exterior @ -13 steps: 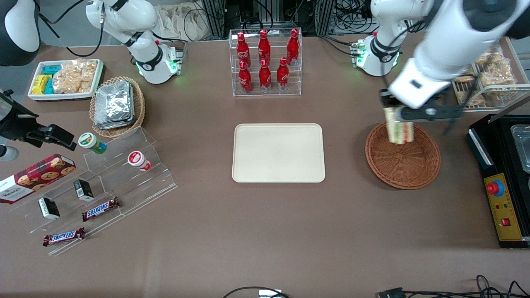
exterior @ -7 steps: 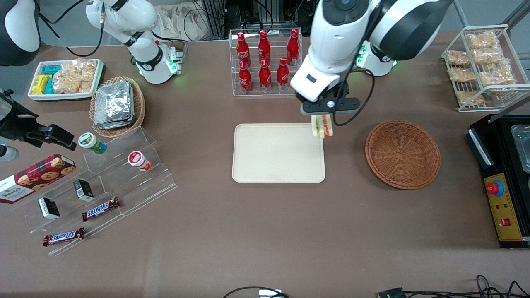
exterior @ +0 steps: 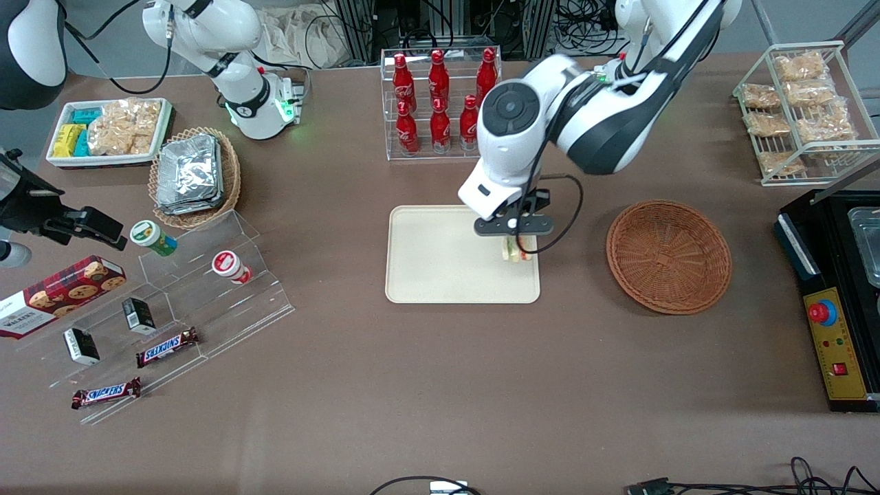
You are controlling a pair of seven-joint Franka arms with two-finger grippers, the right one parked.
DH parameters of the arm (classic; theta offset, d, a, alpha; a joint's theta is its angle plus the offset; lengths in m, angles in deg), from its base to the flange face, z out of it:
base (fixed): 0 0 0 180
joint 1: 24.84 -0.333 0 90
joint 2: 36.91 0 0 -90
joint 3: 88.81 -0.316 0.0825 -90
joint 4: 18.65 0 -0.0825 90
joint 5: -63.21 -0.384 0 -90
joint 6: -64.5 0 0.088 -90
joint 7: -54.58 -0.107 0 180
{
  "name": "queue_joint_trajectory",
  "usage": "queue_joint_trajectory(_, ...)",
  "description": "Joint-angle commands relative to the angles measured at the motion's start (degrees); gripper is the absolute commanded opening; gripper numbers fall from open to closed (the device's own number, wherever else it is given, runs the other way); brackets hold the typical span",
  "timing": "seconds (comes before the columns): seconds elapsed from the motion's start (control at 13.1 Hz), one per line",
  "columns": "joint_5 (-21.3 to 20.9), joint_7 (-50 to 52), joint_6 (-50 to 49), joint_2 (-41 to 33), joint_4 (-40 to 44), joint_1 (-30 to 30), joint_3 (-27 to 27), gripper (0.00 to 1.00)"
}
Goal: Place sandwich from basket to tray
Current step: 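Lower the sandwich onto the tray and open the left gripper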
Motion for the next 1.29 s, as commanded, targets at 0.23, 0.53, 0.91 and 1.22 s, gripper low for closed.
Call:
queue_joint_trajectory(0.23, -6.58, 1.15, 23.37, 7.6, -14.09, -0.68, -4.77, 0.11)
queue_joint_trajectory(0.53, -7.72, 0.98, 24.8, 10.78, -14.01, -0.94, -5.67, 0.11)
queue_joint_trajectory(0.91, -7.46, 1.15, 24.1, 10.69, -13.92, -1.03, -5.67, 1.0)
queue_joint_trajectory(1.22, -6.93, 1.15, 22.09, 9.73, -13.66, -1.12, -5.58, 1.0)
